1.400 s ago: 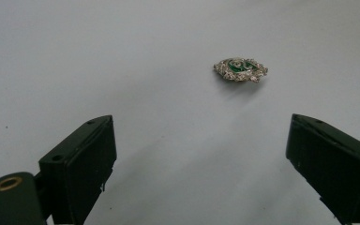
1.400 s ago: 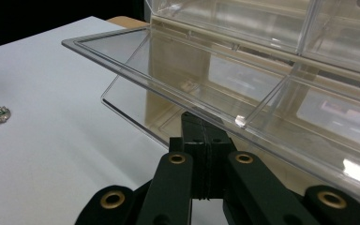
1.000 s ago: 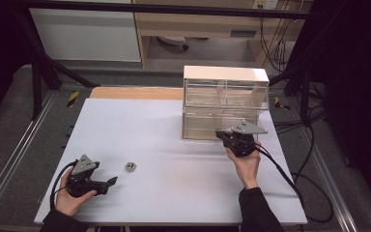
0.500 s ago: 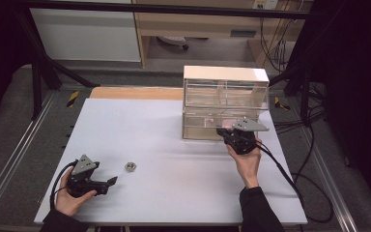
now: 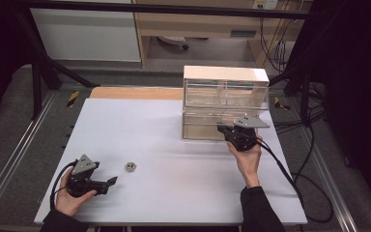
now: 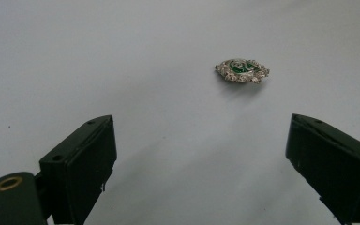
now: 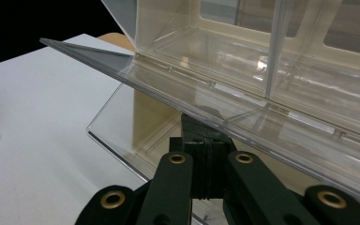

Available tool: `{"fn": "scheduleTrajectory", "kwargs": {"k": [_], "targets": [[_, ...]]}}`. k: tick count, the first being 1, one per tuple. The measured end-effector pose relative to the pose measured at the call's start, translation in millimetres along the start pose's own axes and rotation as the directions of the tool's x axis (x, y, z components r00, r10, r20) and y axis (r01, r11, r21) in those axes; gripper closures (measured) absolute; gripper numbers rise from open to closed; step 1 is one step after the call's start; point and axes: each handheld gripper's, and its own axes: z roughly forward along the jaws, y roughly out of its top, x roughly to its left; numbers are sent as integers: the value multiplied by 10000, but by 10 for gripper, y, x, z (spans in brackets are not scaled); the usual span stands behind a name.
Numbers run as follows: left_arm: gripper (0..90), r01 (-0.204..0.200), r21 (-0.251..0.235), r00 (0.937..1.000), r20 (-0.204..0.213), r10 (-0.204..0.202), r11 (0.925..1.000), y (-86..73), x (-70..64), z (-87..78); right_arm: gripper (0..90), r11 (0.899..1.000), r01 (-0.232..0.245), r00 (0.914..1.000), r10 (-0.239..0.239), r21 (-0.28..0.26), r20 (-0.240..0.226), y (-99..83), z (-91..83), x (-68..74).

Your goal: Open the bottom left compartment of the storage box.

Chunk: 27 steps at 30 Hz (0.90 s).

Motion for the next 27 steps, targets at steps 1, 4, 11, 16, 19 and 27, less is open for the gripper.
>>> {"fn": "scheduleTrajectory", "kwargs": {"k": [1, 4, 11, 16, 19, 27], "targets": [[85, -3, 2, 10000, -2, 3, 10000, 0, 0, 1, 900, 10000, 0, 10000, 0, 0, 0, 0, 0, 0], [86, -15, 19, 10000, -15, 15, 10000, 0, -1, 6, 900, 10000, 23, 10000, -23, -20, 27, 13, 2, -5], [88, -15, 45, 10000, -33, 15, 10000, -1, -2, 9, 900, 9999, -78, 10000, 78, -99, 30, 33, 9, -25], [88, -5, 50, 10000, -49, 6, 10000, 0, -4, 9, 900, 9999, -48, 10000, 48, -135, 23, 45, 23, -30], [89, 9, 61, 10000, -39, -9, 10000, 4, -6, 14, 900, 9999, -67, 10000, 67, -151, 11, 49, 27, -32], [90, 8, 83, 10000, -59, -7, 10000, 18, -24, 23, 900, 9999, -81, 10000, 82, -133, 17, 51, 28, -37]]}}
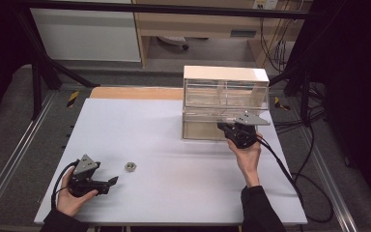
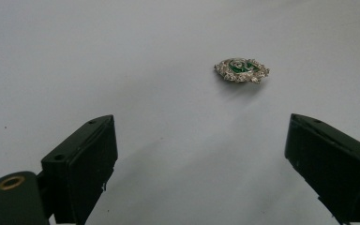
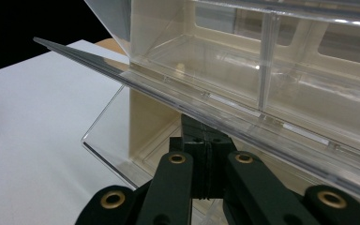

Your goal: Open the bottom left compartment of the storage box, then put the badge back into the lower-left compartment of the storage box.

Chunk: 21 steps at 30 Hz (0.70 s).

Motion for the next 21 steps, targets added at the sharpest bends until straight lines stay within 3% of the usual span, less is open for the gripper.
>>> {"fn": "scheduleTrajectory", "kwargs": {"k": [21], "targets": [[93, 138, -94, 9999, -83, -138, 9999, 176, -98, -14, 900, 10000, -12, 10000, 13, 72, -38, 3, 0, -14]]}}
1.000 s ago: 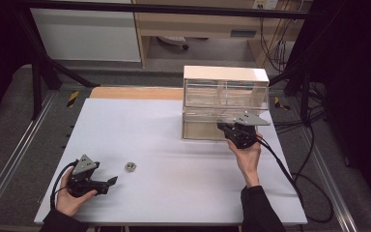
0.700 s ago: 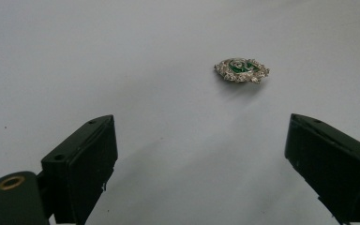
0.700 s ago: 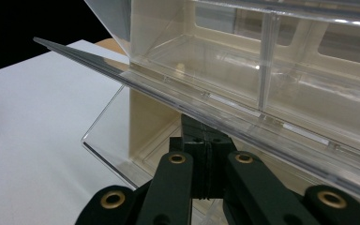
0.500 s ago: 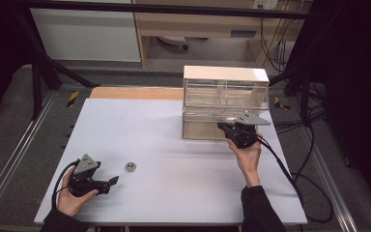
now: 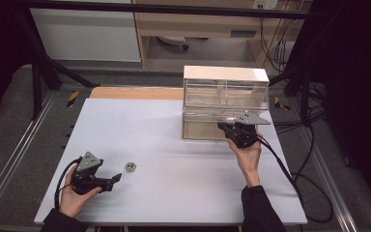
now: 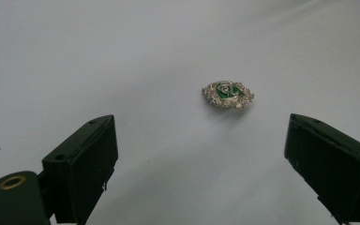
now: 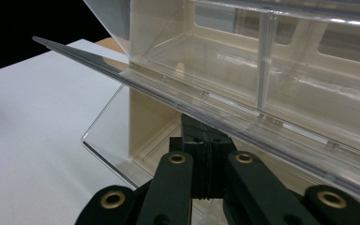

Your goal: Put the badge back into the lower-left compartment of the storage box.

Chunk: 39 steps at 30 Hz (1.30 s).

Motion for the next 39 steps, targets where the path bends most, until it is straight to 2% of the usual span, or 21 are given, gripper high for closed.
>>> {"fn": "scheduleTrajectory", "kwargs": {"k": [6, 13, 22, 32, 39], "targets": [[95, 12, 117, 10000, -79, -11, 9999, 66, -35, 11, 900, 10000, 12, 10000, -12, 32, 2, -2, -4, 2], [100, -34, 251, 9997, -247, 40, 9997, 227, -64, 34, 900, 10000, 51, 10000, -51, 42, -10, -6, -5, -2], [118, -46, 610, 9993, -372, 69, 9981, 450, -124, 193, 900, 10000, 62, 10000, -62, 43, -33, 0, -22, -1], [181, 220, 1314, 9988, -466, -160, 9911, 409, -175, 395, 900, 10000, 62, 10000, -62, 42, -42, -2, -15, -5], [252, -10, 1657, 9989, -459, 87, 9862, 376, -246, 490, 900, 9999, 82, 10000, -82, 99, -39, -11, -4, -1]]}}
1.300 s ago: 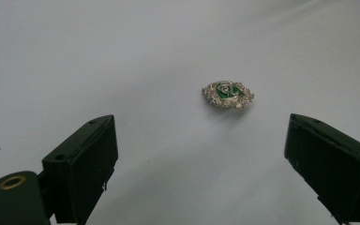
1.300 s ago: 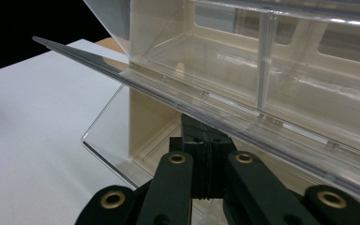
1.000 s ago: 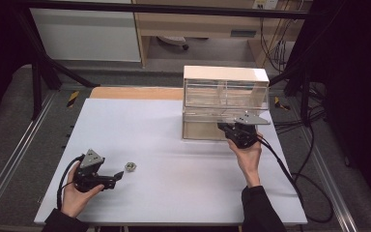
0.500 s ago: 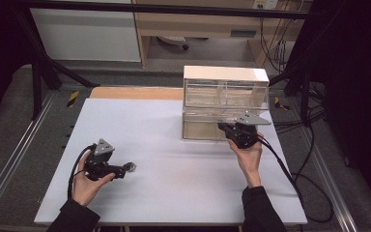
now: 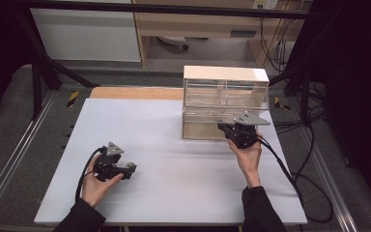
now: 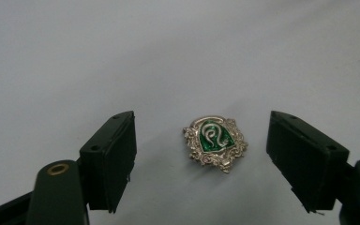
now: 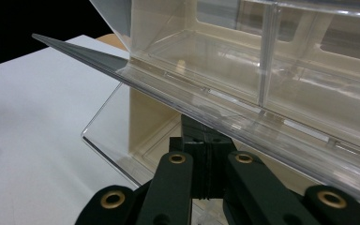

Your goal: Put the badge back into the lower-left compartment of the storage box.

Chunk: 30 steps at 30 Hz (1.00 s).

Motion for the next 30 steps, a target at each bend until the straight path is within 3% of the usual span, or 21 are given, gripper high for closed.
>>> {"fn": "scheduleTrajectory", "kwargs": {"k": [14, 30], "targets": [[451, -39, 252, 9998, -170, 43, 9997, 9, -82, 60, 900, 10000, -16, 10000, 16, -12, -3, 1, -2, -3], [545, 84, 330, 9998, -183, -78, 9994, 7, -94, 84, 900, 10000, -19, 10000, 19, -23, -9, 1, -1, -4]]}}
